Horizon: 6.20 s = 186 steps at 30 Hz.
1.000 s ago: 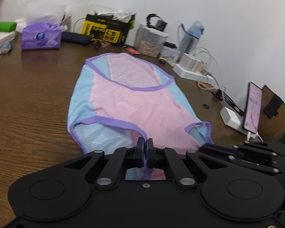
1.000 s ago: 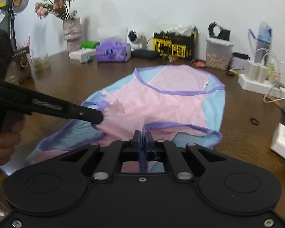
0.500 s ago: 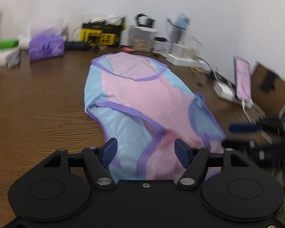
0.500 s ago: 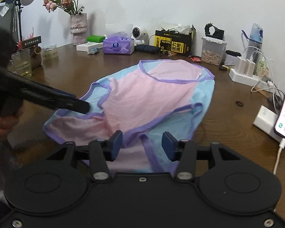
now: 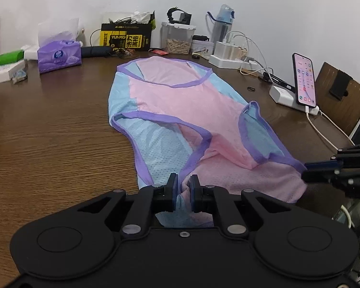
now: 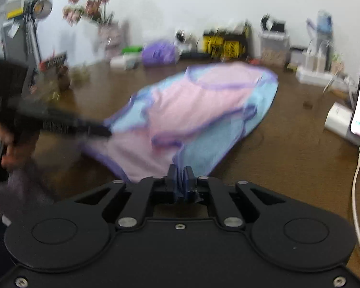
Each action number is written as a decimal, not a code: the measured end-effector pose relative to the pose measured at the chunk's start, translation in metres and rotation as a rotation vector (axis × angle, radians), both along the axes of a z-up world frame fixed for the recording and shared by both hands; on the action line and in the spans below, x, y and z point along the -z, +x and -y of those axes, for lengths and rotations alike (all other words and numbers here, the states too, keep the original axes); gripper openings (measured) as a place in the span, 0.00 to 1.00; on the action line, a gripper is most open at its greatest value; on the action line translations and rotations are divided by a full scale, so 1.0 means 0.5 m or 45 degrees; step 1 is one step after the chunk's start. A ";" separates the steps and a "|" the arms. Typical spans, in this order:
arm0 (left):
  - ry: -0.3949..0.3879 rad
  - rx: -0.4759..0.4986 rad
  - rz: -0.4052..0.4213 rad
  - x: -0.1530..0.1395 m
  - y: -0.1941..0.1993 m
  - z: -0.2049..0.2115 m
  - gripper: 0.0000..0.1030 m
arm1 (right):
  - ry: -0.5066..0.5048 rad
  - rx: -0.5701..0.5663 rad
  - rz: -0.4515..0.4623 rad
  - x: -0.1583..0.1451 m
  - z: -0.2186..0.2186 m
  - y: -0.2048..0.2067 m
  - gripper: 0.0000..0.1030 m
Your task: Fold clothes
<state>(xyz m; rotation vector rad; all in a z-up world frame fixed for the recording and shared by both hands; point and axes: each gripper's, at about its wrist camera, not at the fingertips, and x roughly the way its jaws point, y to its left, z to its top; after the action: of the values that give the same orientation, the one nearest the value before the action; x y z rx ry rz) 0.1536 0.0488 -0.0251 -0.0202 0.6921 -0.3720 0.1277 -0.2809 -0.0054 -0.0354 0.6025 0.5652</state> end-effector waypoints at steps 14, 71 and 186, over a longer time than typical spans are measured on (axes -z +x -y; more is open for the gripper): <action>0.032 -0.048 -0.007 0.014 0.000 -0.017 0.11 | -0.008 0.072 -0.021 0.010 -0.033 0.065 0.28; -0.524 0.117 -0.143 -0.068 0.029 -0.070 0.25 | -0.004 -0.090 -0.003 -0.101 -0.183 0.667 0.38; -0.420 -0.036 0.036 -0.030 -0.001 0.048 0.06 | -0.051 0.272 -0.145 0.008 -0.014 0.740 0.05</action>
<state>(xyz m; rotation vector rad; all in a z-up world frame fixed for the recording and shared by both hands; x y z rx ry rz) 0.1529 0.0250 -0.0102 -0.3363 0.5958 -0.4550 0.4979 -0.2738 -0.0092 0.0235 0.7187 0.3497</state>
